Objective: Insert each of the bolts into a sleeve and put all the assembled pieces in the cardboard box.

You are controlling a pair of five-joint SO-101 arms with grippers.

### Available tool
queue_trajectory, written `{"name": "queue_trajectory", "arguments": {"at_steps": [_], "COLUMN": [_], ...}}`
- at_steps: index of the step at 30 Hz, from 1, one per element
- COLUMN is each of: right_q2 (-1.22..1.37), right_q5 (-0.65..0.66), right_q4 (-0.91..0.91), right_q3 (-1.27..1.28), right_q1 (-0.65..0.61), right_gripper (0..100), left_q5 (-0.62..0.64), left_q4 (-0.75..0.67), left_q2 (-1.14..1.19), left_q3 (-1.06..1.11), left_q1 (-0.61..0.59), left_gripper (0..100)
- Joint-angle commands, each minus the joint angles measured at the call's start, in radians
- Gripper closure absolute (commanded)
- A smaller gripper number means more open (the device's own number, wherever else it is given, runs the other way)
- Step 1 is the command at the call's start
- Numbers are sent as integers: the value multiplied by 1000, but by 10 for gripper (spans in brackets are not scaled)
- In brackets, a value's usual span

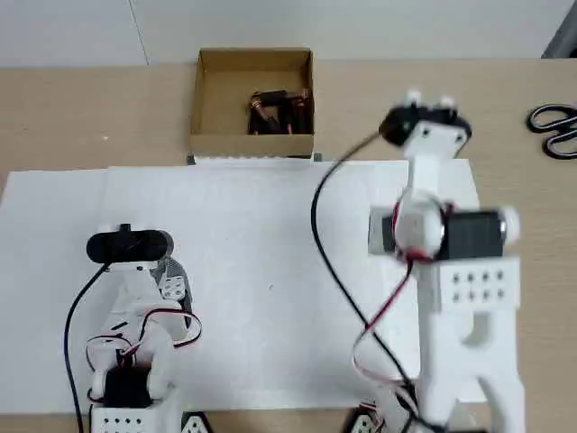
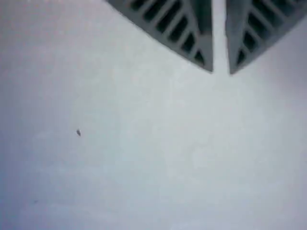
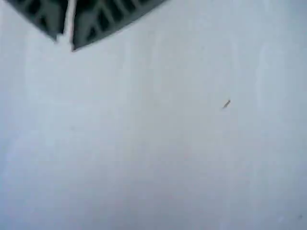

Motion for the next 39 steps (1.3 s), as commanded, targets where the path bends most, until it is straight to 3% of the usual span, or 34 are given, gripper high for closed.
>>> {"name": "queue_trajectory", "arguments": {"at_steps": [1, 11, 18, 22, 33, 39], "right_q2": [-176, -570, -765, -848, -1216, -1216], "right_q5": [-5, 0, 146, 157, 157, 118], "right_q4": [-93, -367, -530, -565, -558, -553], "right_q3": [233, 848, 1042, 1198, 1389, 1389], "right_q1": [13, 19, 19, 19, 19, 64], "right_gripper": [995, 995, 995, 995, 995, 995], "left_q5": [3, 3, 3, 3, 5, 6], "left_q4": [-20, -20, -20, -20, -20, -20], "left_q2": [-9, -9, -9, -9, -9, -9], "left_q3": [-7, -7, -7, -7, -7, -7], "left_q1": [0, 0, 2, 2, -3, -5], "left_gripper": [994, 994, 994, 994, 994, 994]}}
